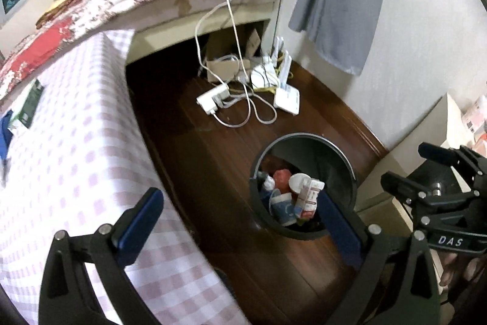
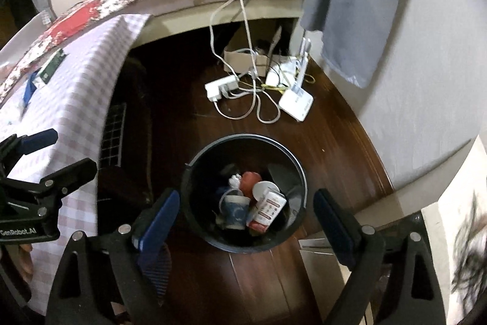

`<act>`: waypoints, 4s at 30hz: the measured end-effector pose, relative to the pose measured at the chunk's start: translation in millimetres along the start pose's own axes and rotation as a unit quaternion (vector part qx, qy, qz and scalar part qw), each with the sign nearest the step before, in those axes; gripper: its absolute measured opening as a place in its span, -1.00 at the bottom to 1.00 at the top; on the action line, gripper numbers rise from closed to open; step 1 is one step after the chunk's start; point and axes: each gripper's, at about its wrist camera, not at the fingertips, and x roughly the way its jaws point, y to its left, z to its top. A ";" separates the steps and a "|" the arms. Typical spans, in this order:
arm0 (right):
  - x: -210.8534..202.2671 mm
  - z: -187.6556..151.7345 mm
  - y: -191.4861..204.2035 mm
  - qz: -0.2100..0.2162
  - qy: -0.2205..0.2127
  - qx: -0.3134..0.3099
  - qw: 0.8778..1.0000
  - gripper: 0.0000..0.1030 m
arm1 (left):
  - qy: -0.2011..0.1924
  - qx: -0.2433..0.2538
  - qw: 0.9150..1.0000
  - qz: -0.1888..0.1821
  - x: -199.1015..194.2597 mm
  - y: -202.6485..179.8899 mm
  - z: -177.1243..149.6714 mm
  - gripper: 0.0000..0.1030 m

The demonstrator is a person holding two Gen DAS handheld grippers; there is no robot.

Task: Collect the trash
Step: 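Move both open tools back over the table toward the remaining trash, then grasp the clear plastic bag with the right tool while the left tool grasps the blue face mask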

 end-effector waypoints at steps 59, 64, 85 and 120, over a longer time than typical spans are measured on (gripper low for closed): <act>27.6 142.3 526.8 0.222 -0.025 -0.308 0.925 0.78 | -0.068 -0.310 0.921 0.226 -102.8 460.6 -126.1 0.85; 65.1 145.8 564.9 0.222 -0.008 -0.314 0.923 0.78 | -0.066 -0.314 0.920 0.226 -94.1 477.5 -122.2 0.85; 75.7 156.9 594.5 0.257 -0.030 -0.325 0.910 -0.68 | -0.062 -0.311 0.922 0.220 -62.9 503.9 -104.9 0.74; 70.5 199.9 558.0 0.224 -0.076 -0.267 0.934 -0.68 | -0.116 -0.294 0.925 0.212 -60.1 500.7 -59.3 -0.70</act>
